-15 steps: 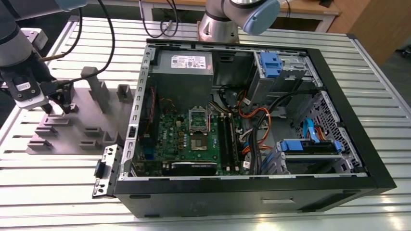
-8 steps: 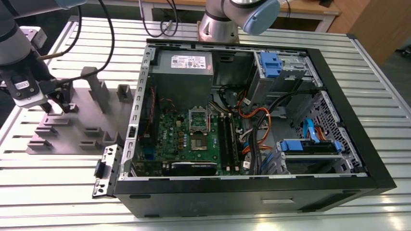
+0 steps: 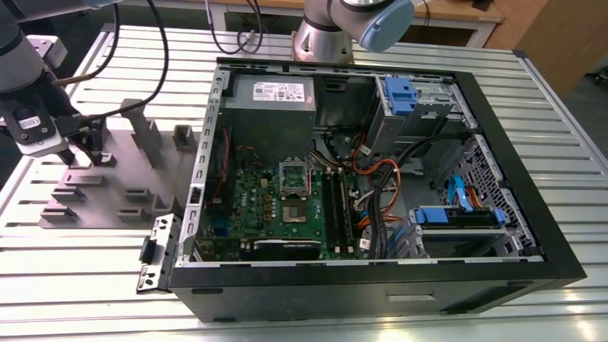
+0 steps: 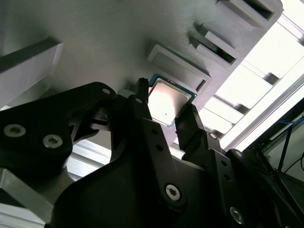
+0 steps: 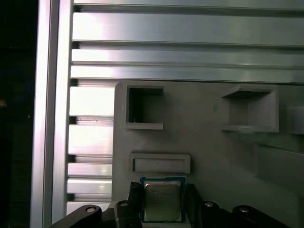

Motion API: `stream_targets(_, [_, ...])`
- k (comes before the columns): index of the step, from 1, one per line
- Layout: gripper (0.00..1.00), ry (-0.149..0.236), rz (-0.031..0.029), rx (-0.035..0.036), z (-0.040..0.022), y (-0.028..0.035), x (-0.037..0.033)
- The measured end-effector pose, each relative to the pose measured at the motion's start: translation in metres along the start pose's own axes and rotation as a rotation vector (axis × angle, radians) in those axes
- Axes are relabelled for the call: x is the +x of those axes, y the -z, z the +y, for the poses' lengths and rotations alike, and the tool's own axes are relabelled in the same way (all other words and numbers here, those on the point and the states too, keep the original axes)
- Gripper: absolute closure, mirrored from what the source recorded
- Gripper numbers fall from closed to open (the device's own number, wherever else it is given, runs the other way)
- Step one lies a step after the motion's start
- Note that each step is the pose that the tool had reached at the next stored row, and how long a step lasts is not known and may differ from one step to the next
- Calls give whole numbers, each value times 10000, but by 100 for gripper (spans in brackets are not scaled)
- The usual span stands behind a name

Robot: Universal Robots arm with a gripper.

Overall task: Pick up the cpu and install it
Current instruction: 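Pick up the cpu and move it towards the insertion slot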

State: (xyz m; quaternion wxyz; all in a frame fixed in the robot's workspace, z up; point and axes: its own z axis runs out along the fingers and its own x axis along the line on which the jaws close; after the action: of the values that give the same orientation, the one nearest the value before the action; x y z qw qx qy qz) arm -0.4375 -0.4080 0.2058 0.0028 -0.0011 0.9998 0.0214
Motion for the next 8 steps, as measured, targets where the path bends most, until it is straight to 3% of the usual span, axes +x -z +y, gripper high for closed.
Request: stream_targets(8, [53, 0, 0, 0, 1, 20, 0])
